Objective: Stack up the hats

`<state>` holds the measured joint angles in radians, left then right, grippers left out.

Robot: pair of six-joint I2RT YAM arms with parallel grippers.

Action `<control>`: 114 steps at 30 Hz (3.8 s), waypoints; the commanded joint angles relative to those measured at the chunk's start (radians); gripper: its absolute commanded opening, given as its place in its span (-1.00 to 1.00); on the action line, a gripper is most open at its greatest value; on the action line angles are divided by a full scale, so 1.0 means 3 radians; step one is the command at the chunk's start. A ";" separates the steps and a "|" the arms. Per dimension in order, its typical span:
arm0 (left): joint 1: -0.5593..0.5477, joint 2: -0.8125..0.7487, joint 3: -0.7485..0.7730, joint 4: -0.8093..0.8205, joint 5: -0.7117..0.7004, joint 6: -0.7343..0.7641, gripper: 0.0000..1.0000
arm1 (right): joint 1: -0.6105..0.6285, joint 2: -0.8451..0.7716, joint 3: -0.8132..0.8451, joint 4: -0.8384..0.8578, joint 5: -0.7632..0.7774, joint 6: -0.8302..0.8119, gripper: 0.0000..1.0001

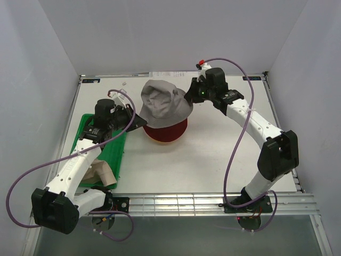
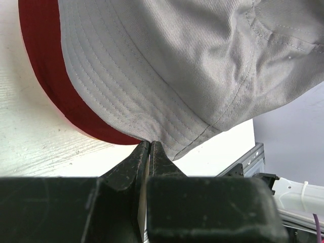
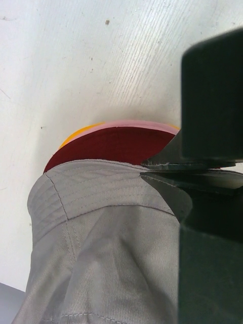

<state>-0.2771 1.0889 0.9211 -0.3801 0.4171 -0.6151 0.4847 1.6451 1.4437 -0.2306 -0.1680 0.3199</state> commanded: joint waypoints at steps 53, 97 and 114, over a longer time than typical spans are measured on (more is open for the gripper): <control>-0.0012 0.0425 -0.0478 -0.0246 -0.0649 -0.0118 -1.00 | -0.0511 0.0299 -0.0941 0.0844 -0.1060 0.0744 -0.84; -0.0012 0.0686 -0.0621 -0.0354 -0.0894 -0.0082 -1.00 | -0.0695 0.0719 -0.0967 0.0498 -0.1066 0.0775 -0.84; -0.0012 0.0706 -0.0703 -0.0359 -0.0854 -0.0056 -1.00 | -0.0705 0.0862 -0.0768 0.0334 -0.1091 0.0698 -0.84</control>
<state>-0.2855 1.2896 0.7662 -0.3031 0.2462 -0.6777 0.3088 1.8462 1.2175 0.0269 -0.6434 0.6029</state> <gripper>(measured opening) 0.131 0.088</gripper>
